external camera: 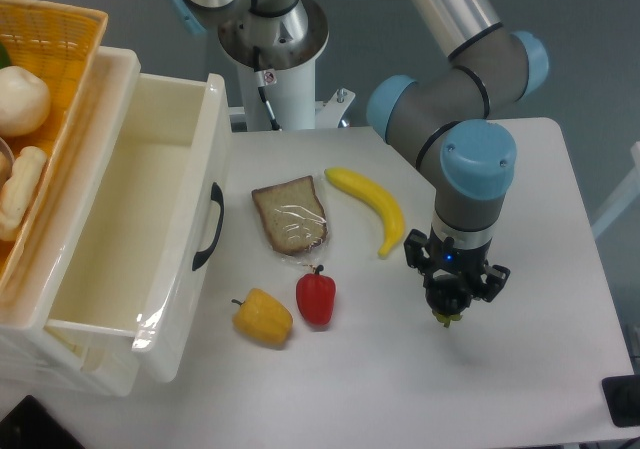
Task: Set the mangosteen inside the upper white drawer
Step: 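Lower the gripper onto the dark mangosteen and close on it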
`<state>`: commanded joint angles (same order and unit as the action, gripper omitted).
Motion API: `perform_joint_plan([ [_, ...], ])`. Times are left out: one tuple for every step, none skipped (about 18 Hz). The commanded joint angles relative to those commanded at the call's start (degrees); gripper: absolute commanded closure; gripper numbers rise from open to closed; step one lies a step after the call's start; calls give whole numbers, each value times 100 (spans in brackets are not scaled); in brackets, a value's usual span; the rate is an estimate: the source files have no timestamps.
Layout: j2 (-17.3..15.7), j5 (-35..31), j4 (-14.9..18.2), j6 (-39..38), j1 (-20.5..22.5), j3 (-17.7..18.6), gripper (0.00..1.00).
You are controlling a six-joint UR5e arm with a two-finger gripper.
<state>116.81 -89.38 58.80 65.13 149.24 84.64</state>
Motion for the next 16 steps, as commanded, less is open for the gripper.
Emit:
perform_joint_plan([
  [-35,-9,26,0,-9,17,100],
  [-53,-70,87,-9,-17,26,100],
  [-79,-175,149,9,-35,18,100],
  [-149,-184,210,9,-26,0,100],
  [-176,-185,272,9,-26,-26,100],
  [-185,-185,299,9,-35,-26,100],
  [-194,-193,299,0,-53,-26,100],
  [-246,-193,299,-9,-96,0,100],
  [-281,-193,299,-17,-175,26,100],
  [-290,-176,290,-52,-245,35,100],
  [-316,-141,290,-70,-298,35,100],
  [-404,-45,290,-79,-342,44,100],
  [-561,130,299,-88,-386,70,100],
  [-711,341,308,-123,-395,131,100],
  [-860,525,325,-184,-404,184,100],
  [-1053,623,369,-228,-422,246,100],
])
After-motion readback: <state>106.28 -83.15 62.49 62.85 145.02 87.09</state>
